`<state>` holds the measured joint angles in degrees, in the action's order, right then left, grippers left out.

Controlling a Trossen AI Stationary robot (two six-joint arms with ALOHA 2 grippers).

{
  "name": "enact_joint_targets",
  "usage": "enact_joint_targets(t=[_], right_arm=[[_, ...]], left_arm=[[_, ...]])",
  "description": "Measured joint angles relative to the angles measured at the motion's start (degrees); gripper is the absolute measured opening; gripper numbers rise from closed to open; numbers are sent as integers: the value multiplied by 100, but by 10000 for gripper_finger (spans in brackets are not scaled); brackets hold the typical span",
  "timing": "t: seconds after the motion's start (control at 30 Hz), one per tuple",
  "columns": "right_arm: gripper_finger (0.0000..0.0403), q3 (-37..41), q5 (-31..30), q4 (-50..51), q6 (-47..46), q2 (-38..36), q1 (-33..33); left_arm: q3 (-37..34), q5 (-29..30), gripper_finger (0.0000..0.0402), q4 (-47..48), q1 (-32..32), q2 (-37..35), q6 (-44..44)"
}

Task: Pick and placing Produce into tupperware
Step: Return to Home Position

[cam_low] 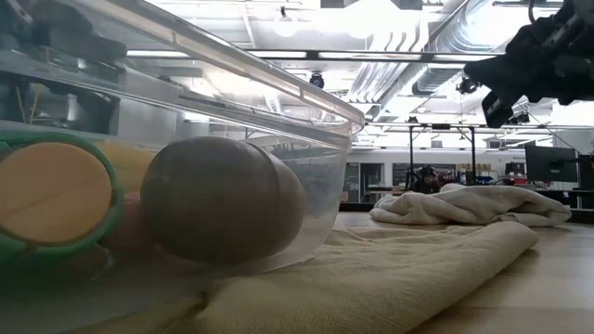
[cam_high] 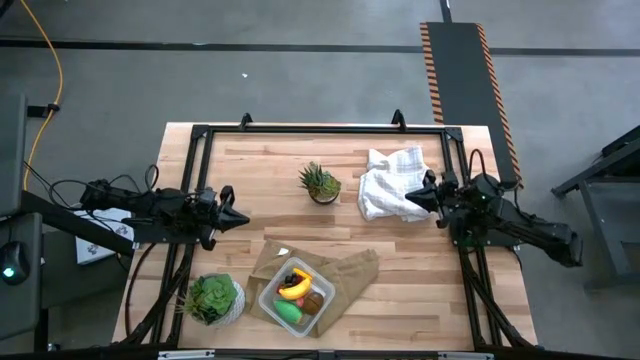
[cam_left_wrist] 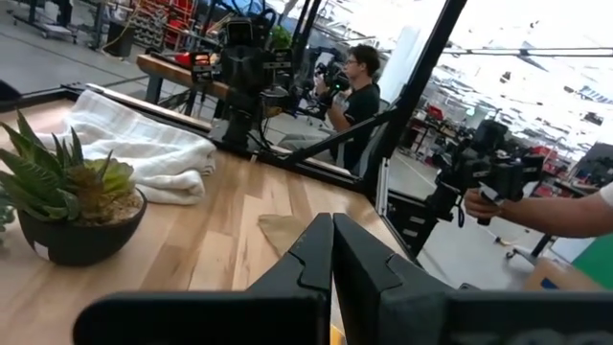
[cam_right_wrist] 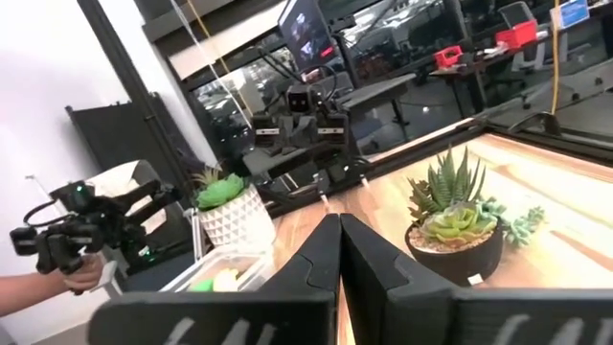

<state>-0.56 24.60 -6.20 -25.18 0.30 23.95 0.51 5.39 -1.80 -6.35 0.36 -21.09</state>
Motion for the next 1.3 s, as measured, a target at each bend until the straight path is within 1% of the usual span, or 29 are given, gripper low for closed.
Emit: enact_joint_targets(t=[0.1,0.17,0.33,0.7,0.97,1.3], right_arm=[[0,1,237,1,35,0,140],[0,1,243,11,78,0,193],[0,1,-225,98,220,0,242],[0,1,-946,326,544,2,240],[0,1,-938,323,578,0,240],[0,1,-946,328,436,0,240]], left_arm=[[0,0,0,0,0,0,110],[0,4,0,0,0,0,135],[0,-2,0,4,0,2,131],[0,-44,0,16,0,2,126],[0,-279,0,60,-2,2,132],[2,-202,1,55,-2,2,143]])
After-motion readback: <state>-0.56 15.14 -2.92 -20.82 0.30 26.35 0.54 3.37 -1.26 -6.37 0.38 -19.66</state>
